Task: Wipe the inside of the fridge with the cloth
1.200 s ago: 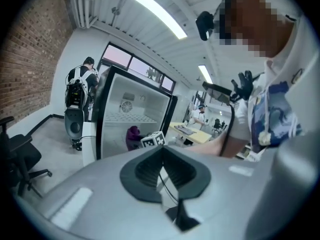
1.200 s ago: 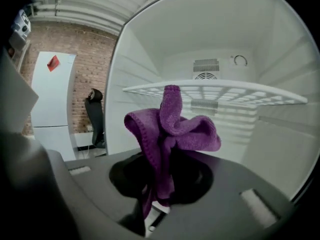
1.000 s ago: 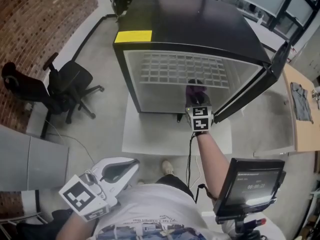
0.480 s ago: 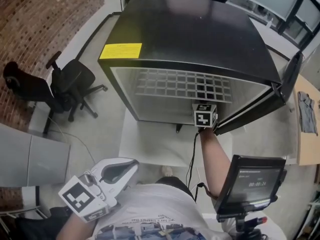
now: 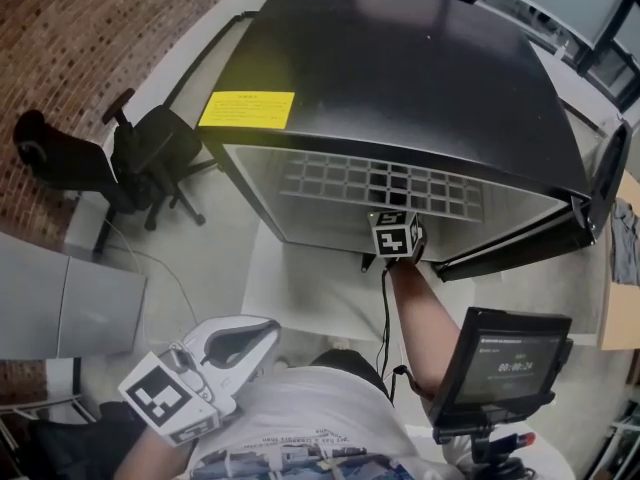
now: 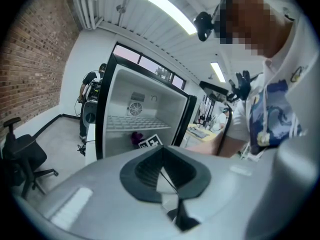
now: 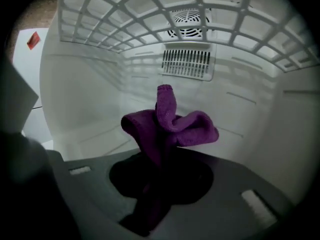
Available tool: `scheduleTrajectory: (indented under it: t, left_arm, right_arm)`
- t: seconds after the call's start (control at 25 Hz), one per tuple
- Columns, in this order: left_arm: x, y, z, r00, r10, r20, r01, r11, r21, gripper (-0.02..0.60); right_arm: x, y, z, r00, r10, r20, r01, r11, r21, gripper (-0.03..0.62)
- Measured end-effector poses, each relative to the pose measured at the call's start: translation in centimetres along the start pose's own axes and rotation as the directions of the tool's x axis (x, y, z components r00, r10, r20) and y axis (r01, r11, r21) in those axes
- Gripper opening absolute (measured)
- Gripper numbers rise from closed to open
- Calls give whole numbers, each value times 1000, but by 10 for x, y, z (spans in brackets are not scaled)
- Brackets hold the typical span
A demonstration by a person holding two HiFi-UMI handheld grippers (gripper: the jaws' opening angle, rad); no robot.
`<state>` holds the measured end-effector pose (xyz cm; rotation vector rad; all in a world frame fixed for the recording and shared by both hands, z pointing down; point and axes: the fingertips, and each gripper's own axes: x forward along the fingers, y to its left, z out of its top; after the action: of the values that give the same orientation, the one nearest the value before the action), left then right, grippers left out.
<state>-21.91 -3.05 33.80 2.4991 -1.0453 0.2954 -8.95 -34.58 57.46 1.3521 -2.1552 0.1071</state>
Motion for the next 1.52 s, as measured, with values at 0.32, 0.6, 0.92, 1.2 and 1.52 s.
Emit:
scheduleTrajectory:
  t: [0.32,0.6,0.92,1.2,1.52]
  left_arm:
    - [-11,8,-1,999,37,11,-36,999,-24,8]
    - [-30,17,-11,997,78,13,-78,997,-20,8]
    - [-41,18,-19,997,78,12,-78,997,-14,8]
    - [-34,0,-12,1000,17,22,-16,999,-28,8]
    - [-25,-11,-13,999,-34,6,33,998,58,8]
  right_arm:
    - [15,54,30,994,106,31,-106,994,-22,81]
    - [25,99,45,978,204,52,-204,979,7,81]
    - [13,114,69,953,263,150,-271,962,38,81]
    - [-14,59,65,978,123,167,-129,991,26,81]
    - [-48,-30,23,993,-92,77,88,994,58,81]
